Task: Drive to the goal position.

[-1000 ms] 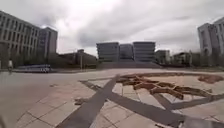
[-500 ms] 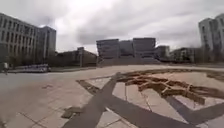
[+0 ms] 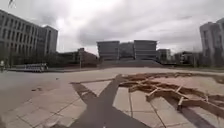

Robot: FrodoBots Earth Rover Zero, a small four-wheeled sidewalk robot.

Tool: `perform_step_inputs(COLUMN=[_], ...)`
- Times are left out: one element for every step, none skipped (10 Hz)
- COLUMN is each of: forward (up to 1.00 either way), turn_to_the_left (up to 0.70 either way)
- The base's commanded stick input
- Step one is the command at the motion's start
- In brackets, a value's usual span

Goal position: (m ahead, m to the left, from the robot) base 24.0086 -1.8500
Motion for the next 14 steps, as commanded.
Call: perform_step_inputs(forward=[1.0, 1.0, 1.0, 1.0, 1.0, 1.0, 1.0, 1.0, 1.0, 1.0, 1.0, 1.0, 1.0, 1.0], turn_to_the_left=[0.02, 0.01, 0.0, 0.01, 0.02, 0.02, 0.0, 0.02, 0.01, 0.01, 0.01, 0.0, 0.0, 0.02])
